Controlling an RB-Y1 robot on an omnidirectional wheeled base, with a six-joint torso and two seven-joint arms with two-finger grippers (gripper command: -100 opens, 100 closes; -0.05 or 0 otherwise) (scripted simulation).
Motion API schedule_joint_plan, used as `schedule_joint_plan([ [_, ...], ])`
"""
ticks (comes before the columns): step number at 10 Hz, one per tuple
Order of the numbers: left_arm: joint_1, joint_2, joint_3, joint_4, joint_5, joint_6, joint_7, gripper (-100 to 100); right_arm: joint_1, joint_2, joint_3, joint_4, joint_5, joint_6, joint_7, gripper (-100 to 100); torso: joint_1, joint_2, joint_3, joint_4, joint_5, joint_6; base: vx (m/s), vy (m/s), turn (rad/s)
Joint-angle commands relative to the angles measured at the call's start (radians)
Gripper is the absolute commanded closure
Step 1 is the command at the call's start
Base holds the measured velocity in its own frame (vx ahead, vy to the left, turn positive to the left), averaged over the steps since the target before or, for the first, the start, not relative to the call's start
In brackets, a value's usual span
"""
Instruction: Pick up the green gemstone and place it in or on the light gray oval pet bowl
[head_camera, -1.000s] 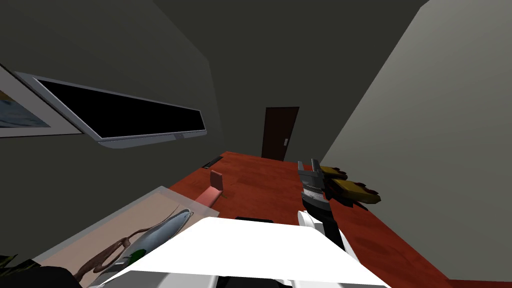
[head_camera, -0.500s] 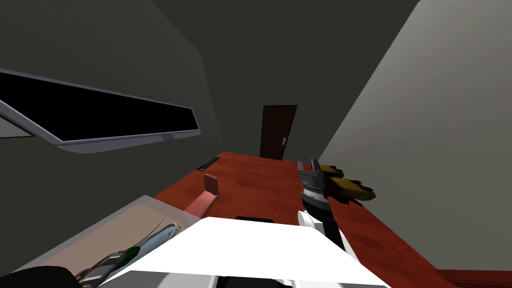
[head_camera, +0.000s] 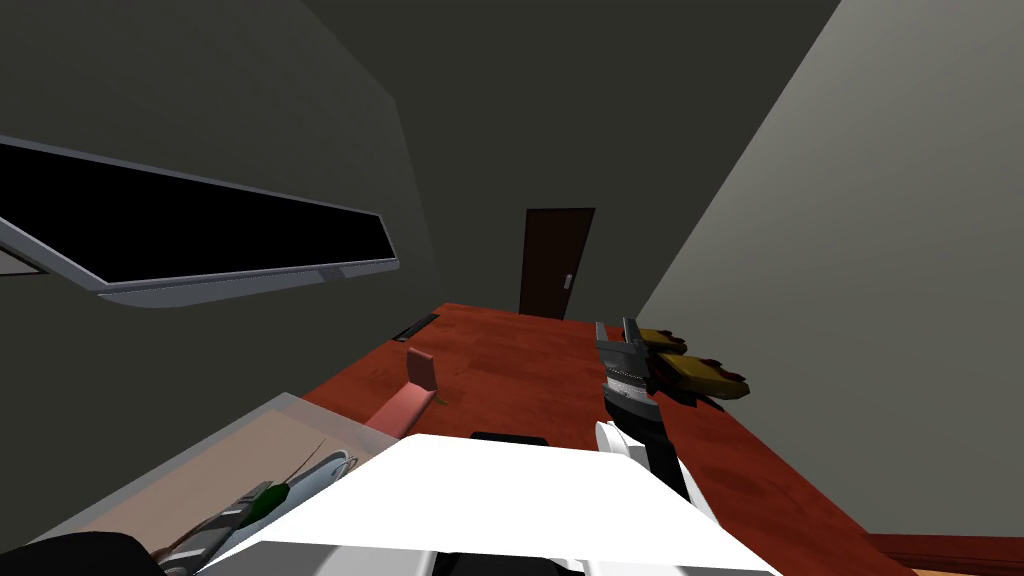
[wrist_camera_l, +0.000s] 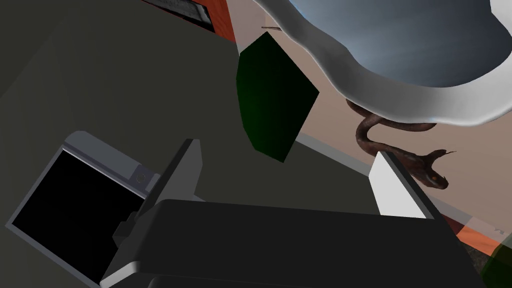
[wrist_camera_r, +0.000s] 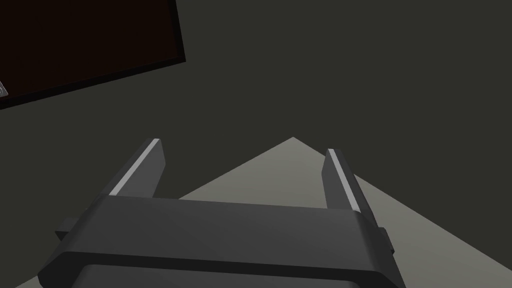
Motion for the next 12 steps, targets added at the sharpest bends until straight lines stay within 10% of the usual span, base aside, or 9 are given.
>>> schedule_joint_plan([
  [1,0.000,0.000,0.000,0.000,0.000,0.000,0.000,-100,0.000,0.000,0.000,0.000,0.000,0.000,0.000,0,0.000,0.000,0.000,0.000,0.000,0.000,0.000,0.000,0.000],
  [2,0.000,0.000,0.000,0.000,0.000,0.000,0.000,0,0.000,0.000,0.000,0.000,0.000,0.000,0.000,0,0.000,0.000,0.000,0.000,0.000,0.000,0.000,0.000,0.000],
  [3,0.036,0.016,0.005,-0.044,0.014,0.011,0.011,-100,0.000,0.000,0.000,0.000,0.000,0.000,0.000,0,0.000,0.000,0.000,0.000,0.000,0.000,0.009,0.002,0.031],
  [12,0.165,0.075,0.025,-0.207,0.065,0.052,0.052,-100,0.000,0.000,0.000,0.000,0.000,0.000,0.000,0,0.000,-0.001,0.000,0.000,0.000,0.000,0.012,0.003,0.022],
])
